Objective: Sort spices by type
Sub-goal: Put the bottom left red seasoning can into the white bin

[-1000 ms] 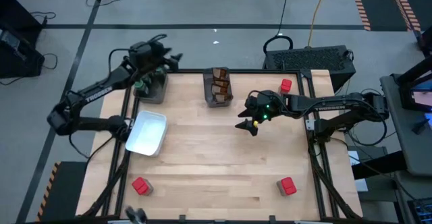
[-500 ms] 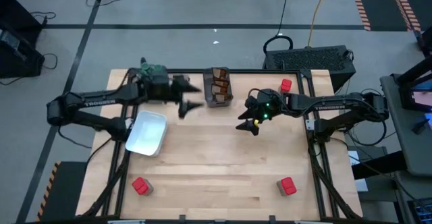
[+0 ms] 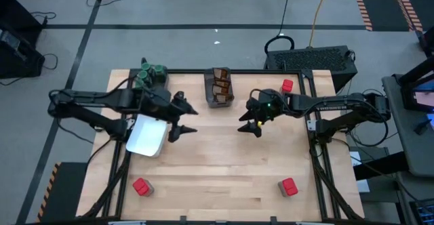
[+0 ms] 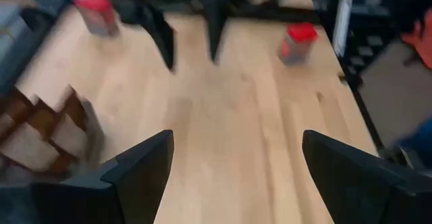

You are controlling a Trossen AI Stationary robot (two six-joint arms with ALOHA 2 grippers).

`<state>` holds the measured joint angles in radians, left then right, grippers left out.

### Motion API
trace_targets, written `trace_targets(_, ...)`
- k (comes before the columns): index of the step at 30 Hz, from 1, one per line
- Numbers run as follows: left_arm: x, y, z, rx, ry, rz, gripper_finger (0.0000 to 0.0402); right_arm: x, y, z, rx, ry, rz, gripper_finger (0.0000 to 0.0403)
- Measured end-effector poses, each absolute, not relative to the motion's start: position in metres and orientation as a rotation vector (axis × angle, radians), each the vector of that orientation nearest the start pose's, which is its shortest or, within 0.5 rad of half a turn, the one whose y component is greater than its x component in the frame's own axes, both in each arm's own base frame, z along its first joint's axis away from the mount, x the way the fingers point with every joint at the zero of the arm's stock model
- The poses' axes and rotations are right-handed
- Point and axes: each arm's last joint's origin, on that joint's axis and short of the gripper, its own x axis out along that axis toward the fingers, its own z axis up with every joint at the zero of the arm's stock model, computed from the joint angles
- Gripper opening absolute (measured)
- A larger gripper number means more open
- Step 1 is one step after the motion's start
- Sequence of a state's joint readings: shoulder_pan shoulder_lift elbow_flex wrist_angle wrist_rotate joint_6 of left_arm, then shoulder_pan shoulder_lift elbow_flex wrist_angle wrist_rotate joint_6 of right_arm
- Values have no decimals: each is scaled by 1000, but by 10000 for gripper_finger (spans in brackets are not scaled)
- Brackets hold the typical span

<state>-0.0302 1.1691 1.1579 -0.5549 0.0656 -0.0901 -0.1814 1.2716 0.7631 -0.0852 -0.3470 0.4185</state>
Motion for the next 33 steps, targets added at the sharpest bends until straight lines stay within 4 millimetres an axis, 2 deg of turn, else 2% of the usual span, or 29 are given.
trace_targets(4,238,-29,359,-110,631,-122,331,261,-41,236,527,595,40,293)
trace_targets(12,215,-79,336,-52,924,-330,331,261,-42,236,468,590,50,293)
trace_targets(18,206,-100,322,-57,1097,-392,331,261,-42,236,440,584,57,293)
trace_targets(25,195,-132,300,141,1290,-647,331,261,-42,236,415,583,61,293)
trace_targets(33,186,-167,281,282,1371,-763,331,261,-43,236,417,583,59,293)
